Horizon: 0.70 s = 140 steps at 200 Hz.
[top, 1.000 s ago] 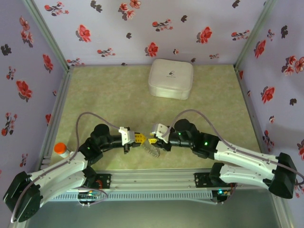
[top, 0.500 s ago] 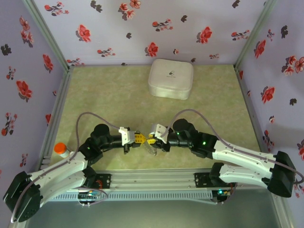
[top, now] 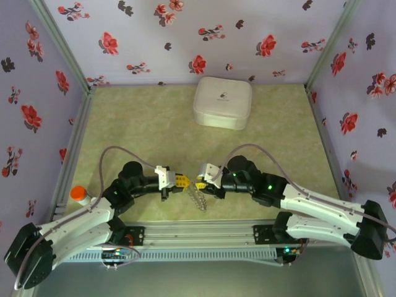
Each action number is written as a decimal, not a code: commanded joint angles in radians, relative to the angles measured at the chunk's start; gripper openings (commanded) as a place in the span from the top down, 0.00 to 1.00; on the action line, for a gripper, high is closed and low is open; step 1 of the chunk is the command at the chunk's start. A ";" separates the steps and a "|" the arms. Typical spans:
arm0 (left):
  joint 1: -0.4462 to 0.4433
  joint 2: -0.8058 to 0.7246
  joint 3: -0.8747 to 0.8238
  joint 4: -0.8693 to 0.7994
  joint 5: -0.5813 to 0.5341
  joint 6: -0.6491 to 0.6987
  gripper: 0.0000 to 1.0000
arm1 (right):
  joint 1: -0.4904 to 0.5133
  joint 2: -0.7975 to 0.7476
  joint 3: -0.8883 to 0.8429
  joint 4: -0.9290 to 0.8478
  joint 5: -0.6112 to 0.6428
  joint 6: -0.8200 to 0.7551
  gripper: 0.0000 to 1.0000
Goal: Put the keys on the keyring
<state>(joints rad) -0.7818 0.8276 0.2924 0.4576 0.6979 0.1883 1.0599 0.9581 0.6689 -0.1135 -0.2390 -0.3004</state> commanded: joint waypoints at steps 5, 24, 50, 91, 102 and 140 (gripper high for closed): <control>-0.004 0.005 0.012 0.066 0.029 -0.021 1.00 | -0.004 0.023 0.044 -0.019 0.006 -0.022 0.75; -0.004 0.008 0.013 0.067 0.032 -0.021 1.00 | -0.004 0.037 0.052 -0.006 -0.005 -0.024 0.76; -0.003 0.012 0.012 0.069 0.034 -0.022 1.00 | -0.004 0.047 0.061 0.006 -0.031 -0.024 0.78; -0.004 0.017 0.012 0.075 0.037 -0.028 1.00 | -0.004 0.064 0.058 0.015 -0.046 -0.018 0.85; -0.004 0.015 0.012 0.076 0.038 -0.030 1.00 | -0.004 0.069 0.057 0.017 -0.051 -0.017 0.88; -0.004 0.019 0.013 0.053 0.001 -0.030 0.83 | -0.004 0.070 0.072 -0.001 -0.030 -0.023 0.99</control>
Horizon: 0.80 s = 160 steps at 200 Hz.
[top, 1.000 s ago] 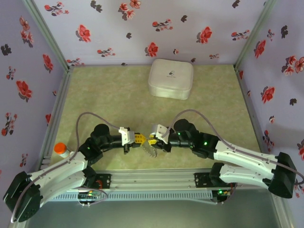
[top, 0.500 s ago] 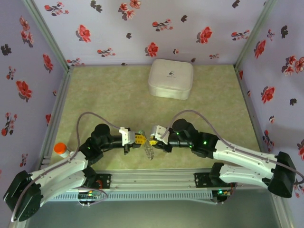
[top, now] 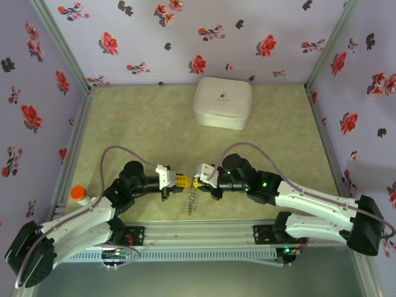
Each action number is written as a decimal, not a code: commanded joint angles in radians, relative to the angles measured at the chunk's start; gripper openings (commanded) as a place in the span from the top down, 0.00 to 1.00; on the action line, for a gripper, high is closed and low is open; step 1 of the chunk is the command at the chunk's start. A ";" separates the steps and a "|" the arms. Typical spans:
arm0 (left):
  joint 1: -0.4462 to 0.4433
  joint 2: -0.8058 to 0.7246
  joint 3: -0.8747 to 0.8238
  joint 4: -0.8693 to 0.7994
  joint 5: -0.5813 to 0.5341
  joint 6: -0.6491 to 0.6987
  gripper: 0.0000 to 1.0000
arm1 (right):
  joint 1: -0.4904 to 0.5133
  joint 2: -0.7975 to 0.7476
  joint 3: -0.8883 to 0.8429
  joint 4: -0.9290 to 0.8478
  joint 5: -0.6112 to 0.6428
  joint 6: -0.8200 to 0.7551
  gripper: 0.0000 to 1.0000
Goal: Put the keys on the keyring
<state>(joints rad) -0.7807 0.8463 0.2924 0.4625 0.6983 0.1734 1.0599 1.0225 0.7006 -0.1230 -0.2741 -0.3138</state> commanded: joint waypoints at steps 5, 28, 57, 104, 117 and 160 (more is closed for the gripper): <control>-0.005 0.000 0.013 0.032 -0.002 -0.004 0.78 | -0.004 0.004 0.046 -0.004 0.012 -0.011 1.00; -0.008 -0.001 0.032 -0.072 -0.014 0.051 0.73 | -0.002 0.025 0.096 -0.122 0.052 -0.057 1.00; -0.009 -0.006 0.034 -0.092 -0.028 0.069 0.74 | 0.014 0.083 0.192 -0.310 0.091 -0.137 1.00; -0.011 -0.009 0.033 -0.094 -0.030 0.075 0.76 | 0.042 0.155 0.298 -0.431 0.079 -0.209 1.00; -0.012 -0.007 0.032 -0.091 -0.028 0.073 0.76 | 0.046 0.178 0.322 -0.446 0.071 -0.222 1.00; -0.014 -0.011 0.029 -0.082 -0.017 0.066 0.83 | 0.055 0.242 0.377 -0.454 0.054 -0.236 1.00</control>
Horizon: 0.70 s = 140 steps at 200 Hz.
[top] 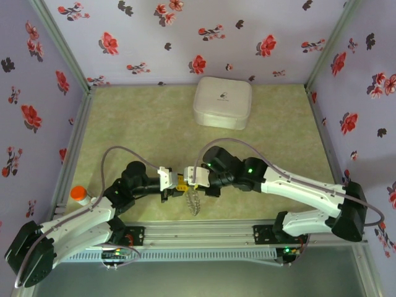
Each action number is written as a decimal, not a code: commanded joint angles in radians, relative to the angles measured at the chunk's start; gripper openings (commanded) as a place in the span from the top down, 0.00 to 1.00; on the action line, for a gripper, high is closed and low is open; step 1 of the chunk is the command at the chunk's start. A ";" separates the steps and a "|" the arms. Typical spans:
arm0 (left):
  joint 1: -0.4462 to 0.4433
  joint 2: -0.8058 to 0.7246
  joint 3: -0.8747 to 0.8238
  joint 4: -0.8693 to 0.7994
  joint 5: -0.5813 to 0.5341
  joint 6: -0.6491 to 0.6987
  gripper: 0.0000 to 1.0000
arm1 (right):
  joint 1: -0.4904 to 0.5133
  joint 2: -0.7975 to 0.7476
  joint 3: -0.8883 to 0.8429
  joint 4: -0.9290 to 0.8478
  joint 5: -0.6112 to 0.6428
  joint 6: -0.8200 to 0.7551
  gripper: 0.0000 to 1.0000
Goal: Put the keys on the keyring
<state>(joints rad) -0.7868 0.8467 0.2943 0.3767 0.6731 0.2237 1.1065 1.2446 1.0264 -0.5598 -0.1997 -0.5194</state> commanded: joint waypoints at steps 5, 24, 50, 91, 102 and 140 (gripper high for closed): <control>-0.008 -0.012 0.026 0.004 0.008 0.016 0.84 | 0.008 0.023 0.054 -0.013 -0.023 -0.031 1.00; -0.008 -0.012 0.028 0.002 0.010 0.018 0.91 | 0.009 0.030 0.059 -0.002 -0.030 -0.024 1.00; -0.008 -0.015 0.029 0.001 0.013 0.020 1.00 | 0.010 0.024 0.054 0.007 -0.037 -0.013 1.00; -0.008 -0.028 0.016 0.052 0.014 -0.002 1.00 | -0.005 -0.054 -0.022 0.066 -0.028 0.036 0.78; -0.008 -0.030 0.010 0.079 0.015 -0.014 1.00 | -0.014 -0.083 -0.050 0.082 -0.027 0.054 0.77; -0.008 -0.028 0.010 0.126 0.020 -0.039 1.00 | -0.020 -0.129 -0.109 0.113 -0.004 0.100 0.76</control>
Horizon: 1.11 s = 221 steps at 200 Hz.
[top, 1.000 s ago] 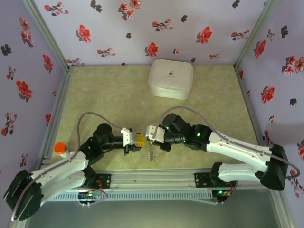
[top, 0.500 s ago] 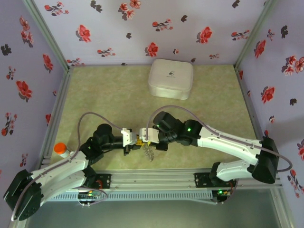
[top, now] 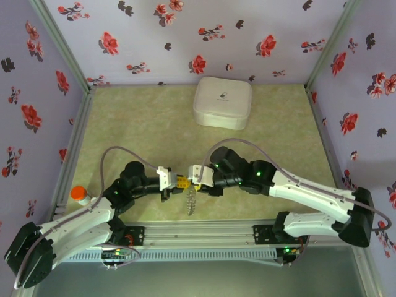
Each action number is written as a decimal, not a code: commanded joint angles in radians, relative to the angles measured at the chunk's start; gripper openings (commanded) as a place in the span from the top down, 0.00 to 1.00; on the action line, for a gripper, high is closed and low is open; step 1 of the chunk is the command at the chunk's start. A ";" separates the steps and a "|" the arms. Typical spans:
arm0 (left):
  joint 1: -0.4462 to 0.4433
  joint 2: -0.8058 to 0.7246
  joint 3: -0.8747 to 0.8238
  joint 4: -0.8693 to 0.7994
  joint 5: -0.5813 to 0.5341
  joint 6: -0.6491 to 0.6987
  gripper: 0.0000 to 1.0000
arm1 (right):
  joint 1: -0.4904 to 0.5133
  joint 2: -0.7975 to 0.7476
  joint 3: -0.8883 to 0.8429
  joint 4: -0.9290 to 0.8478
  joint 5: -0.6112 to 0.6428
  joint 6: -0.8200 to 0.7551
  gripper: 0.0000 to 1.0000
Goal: Put the keys on the keyring
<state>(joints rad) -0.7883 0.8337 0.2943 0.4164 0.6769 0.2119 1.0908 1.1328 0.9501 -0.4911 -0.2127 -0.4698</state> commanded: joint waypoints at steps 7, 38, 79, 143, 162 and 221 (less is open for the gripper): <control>-0.007 -0.013 0.011 0.088 0.018 -0.028 1.00 | -0.004 -0.018 -0.037 0.048 0.007 0.054 0.76; -0.006 -0.015 0.010 0.090 0.023 -0.032 1.00 | -0.005 -0.014 -0.047 0.060 0.034 0.059 0.80; -0.006 -0.018 0.010 0.088 0.023 -0.031 1.00 | -0.005 -0.006 -0.033 0.032 0.043 0.041 0.87; -0.006 -0.023 0.010 0.094 0.026 -0.040 1.00 | -0.004 0.021 -0.050 0.101 0.016 0.072 0.87; -0.006 -0.023 0.010 0.094 0.027 -0.040 1.00 | -0.004 0.005 -0.055 0.111 0.032 0.077 0.83; -0.006 -0.019 0.011 0.097 0.030 -0.038 1.00 | -0.007 -0.083 -0.102 0.144 0.064 0.059 0.74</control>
<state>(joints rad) -0.7883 0.8307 0.2943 0.4515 0.6846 0.1886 1.0908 1.0836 0.8696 -0.3851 -0.1589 -0.4114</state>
